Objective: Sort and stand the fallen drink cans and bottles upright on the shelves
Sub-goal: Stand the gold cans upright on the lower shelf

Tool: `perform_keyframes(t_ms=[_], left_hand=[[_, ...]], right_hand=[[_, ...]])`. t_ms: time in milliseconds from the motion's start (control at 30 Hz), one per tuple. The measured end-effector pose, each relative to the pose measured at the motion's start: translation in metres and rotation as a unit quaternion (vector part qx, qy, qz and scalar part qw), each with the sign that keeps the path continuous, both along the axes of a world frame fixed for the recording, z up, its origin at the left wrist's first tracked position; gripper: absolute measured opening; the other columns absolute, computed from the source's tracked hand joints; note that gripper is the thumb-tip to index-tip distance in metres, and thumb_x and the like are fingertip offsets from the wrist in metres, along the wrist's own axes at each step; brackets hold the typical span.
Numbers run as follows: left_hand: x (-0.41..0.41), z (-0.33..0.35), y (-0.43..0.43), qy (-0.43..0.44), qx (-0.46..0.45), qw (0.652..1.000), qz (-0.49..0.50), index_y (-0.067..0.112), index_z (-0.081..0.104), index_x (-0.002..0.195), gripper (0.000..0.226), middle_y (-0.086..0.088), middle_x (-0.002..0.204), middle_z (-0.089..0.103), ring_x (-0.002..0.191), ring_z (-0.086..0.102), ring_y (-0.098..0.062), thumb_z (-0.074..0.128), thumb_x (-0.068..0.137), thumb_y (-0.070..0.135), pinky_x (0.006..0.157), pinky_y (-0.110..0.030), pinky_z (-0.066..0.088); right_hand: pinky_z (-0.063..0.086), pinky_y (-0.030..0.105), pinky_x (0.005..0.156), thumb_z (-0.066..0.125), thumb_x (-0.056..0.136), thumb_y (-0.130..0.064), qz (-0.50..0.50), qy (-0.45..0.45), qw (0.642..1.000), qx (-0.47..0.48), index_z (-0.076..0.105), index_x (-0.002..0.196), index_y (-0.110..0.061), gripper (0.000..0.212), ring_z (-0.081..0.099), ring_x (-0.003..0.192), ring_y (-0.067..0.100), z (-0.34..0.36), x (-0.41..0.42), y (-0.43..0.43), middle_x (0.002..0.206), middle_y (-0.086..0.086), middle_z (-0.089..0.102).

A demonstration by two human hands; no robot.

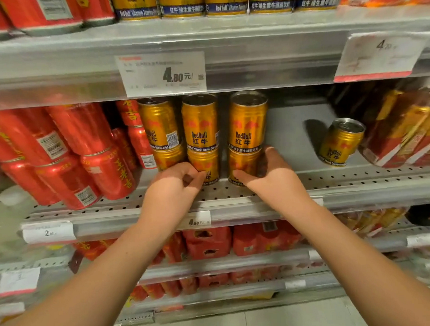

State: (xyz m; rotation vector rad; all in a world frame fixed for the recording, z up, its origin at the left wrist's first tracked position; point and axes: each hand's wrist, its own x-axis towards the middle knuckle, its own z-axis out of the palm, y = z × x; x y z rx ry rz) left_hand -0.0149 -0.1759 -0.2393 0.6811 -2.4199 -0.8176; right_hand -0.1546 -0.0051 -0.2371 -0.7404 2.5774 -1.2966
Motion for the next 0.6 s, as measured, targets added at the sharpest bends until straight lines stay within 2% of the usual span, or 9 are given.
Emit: perform_keyframes(t_ms=[67, 167, 333, 600], left_hand=[[-0.001, -0.003, -0.001, 0.022, 0.014, 1.000, -0.003, 0.028, 0.068, 0.080, 0.018, 0.015, 0.071, 0.064, 0.071, 0.059, -0.002, 0.070, 0.093, 0.041, 0.058, -0.015, 0.037], [-0.003, -0.006, 0.000, 0.041, 0.024, 0.999, 0.001, 0.029, 0.070, 0.081, 0.018, 0.015, 0.072, 0.066, 0.072, 0.061, -0.007, 0.070, 0.093, 0.042, 0.061, -0.024, 0.044], [-0.007, -0.009, 0.000, 0.023, 0.014, 1.000, 0.015, 0.029, 0.069, 0.083, 0.018, 0.015, 0.075, 0.065, 0.074, 0.062, -0.012, 0.067, 0.095, 0.043, 0.064, -0.029, 0.047], [-0.009, -0.013, -0.005, 0.020, 0.025, 0.999, 0.009, 0.038, 0.063, 0.080, 0.016, 0.023, 0.074, 0.064, 0.074, 0.062, -0.003, 0.067, 0.095, 0.042, 0.067, -0.031, 0.051]], right_hand=[[0.055, 0.043, 0.093, 0.079, 0.074, -0.059, -0.006, 0.001, 1.000, -0.004, 0.047, 0.133, -0.030, 0.073, 0.065, 0.109, 0.019, -0.001, 0.005, -0.007, 0.124, -0.004, 0.065], [0.056, 0.045, 0.094, 0.079, 0.074, -0.057, -0.010, -0.004, 1.000, -0.017, 0.047, 0.133, -0.031, 0.073, 0.065, 0.109, 0.019, -0.004, 0.009, -0.016, 0.124, -0.004, 0.065], [0.056, 0.044, 0.093, 0.078, 0.070, -0.061, -0.005, -0.002, 1.000, -0.026, 0.048, 0.132, -0.031, 0.075, 0.066, 0.107, 0.017, -0.007, 0.007, -0.019, 0.121, -0.005, 0.066], [0.054, 0.047, 0.096, 0.078, 0.077, -0.055, 0.006, -0.006, 1.000, 0.014, 0.046, 0.135, -0.027, 0.072, 0.064, 0.111, 0.026, -0.005, -0.004, -0.026, 0.126, 0.004, 0.062]])
